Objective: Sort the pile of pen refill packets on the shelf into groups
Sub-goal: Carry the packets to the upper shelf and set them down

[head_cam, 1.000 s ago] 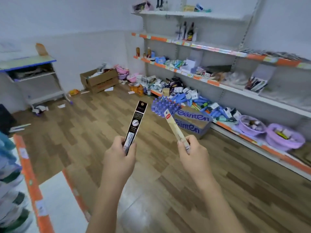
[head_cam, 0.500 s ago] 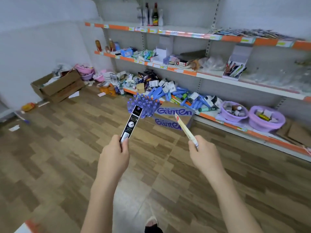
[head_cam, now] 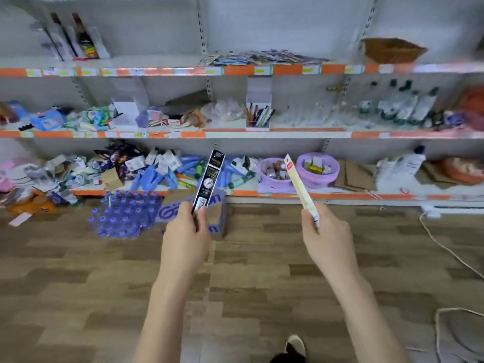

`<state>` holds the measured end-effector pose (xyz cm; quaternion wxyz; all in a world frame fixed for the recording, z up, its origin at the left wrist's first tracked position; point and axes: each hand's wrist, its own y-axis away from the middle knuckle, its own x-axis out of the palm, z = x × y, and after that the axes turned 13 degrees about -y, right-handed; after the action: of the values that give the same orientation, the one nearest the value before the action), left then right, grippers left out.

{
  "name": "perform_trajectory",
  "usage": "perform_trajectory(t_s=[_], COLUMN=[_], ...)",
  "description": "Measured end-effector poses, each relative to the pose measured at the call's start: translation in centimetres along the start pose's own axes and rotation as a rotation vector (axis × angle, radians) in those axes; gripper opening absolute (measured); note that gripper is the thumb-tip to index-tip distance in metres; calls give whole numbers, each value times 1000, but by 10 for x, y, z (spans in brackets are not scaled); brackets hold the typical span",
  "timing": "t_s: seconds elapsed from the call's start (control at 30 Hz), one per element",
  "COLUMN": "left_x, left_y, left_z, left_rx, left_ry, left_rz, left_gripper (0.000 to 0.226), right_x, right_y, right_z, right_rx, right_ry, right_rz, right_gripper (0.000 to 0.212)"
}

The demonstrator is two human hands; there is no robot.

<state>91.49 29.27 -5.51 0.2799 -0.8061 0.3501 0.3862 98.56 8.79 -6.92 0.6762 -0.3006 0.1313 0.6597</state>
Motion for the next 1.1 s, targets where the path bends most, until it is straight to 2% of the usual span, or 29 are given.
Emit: perform_trajectory(t_s=[0.13,0.27,0.37,0.47,0.57,0.73,1.03,1.1], left_x=[41,64,78,97,114,143,190,211], left_y=[-61,-128,-170,-202,-240,-328,-492,-512], left_z=[-49,-108,-144,-147,-133,-119,-177,-194], left_rx=[76,131,176,132,46,3,208,257], left_ry=[79,130,174,141,92,-7,-9,-6], left_rz=[13,-68,-129,-155,-143,-104,-68,-16], left_gripper=[30,29,22,27,31,24,14,14], right_x=[-10,-26,-27,-11,17,64,64,61], right_y=[-81,-173,-239,-285,-323,-393,-517,-533], right_z=[-17,-22,-24,-28,-33,-40,-55,-69], right_rx=[-36,-106,-124,-132,-110,-118,62,121], right_ry=[1,8,-3,-16,-16,91,182,165], right_rz=[-20,-15,-65,-53,29,123,-59,-85], right_gripper=[17,13,19,19,16,17,23,26])
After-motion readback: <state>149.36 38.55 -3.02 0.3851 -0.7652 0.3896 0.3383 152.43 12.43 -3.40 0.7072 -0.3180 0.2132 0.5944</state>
